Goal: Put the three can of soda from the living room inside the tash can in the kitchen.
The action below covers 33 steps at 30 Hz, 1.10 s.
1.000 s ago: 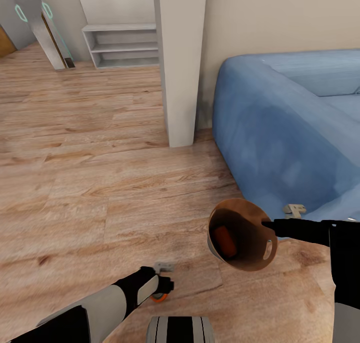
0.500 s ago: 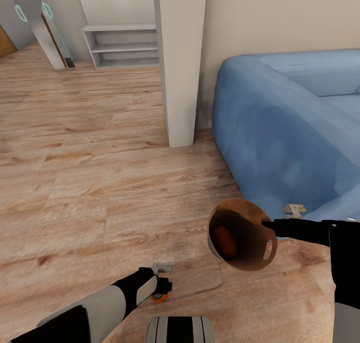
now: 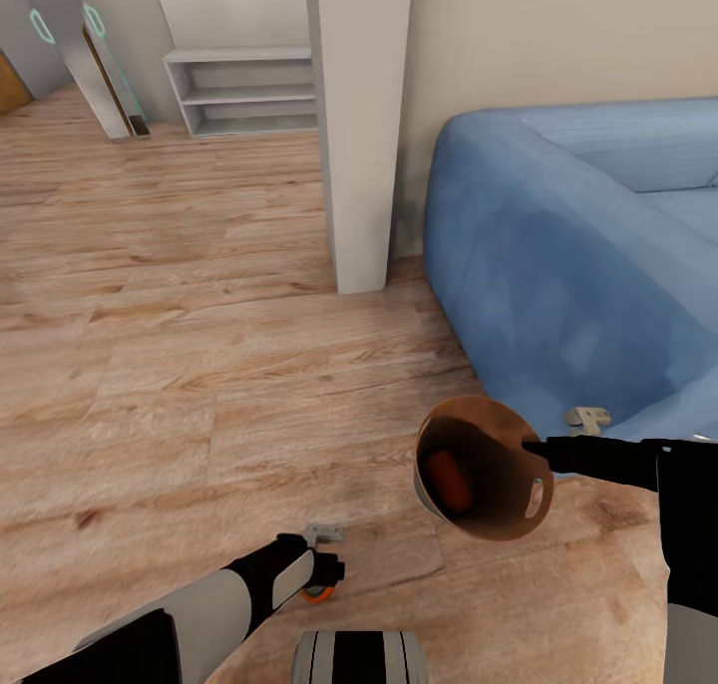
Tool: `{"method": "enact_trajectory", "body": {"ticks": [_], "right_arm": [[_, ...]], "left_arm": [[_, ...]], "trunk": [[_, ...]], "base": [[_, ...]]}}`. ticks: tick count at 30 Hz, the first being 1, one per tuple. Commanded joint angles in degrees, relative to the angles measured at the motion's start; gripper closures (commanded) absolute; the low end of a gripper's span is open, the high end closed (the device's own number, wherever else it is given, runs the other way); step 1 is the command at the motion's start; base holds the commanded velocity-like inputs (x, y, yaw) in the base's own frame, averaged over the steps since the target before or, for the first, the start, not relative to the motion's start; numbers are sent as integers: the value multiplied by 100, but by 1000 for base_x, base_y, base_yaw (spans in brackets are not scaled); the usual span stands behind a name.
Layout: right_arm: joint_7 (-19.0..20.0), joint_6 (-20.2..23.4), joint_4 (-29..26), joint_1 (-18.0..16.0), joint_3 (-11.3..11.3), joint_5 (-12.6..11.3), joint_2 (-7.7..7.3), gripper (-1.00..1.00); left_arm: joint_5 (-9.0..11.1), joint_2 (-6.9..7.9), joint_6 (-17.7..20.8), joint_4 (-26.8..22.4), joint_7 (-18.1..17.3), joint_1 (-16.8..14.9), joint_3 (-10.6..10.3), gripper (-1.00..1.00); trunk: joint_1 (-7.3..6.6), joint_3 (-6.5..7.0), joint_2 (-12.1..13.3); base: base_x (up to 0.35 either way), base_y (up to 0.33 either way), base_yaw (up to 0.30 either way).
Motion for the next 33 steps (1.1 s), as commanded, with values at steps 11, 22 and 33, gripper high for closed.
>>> {"method": "enact_trajectory", "body": {"ticks": [11,22,33], "right_arm": [[19,56,-1,-1,2,-77,1,100],[19,56,-1,-1,2,-175,-8,100],[19,56,-1,-1,2,-178,-8,100]], "left_arm": [[52,4,-129,4,0,12,1,-100],[53,4,-130,0,0,12,1,-100],[61,21,-136,71,0,179,10,-100]], "trunk": [[-1,0,0],[-1,0,0],[-1,0,0]], "base": [[0,0,0],[0,0,0],[0,0,0]]}}
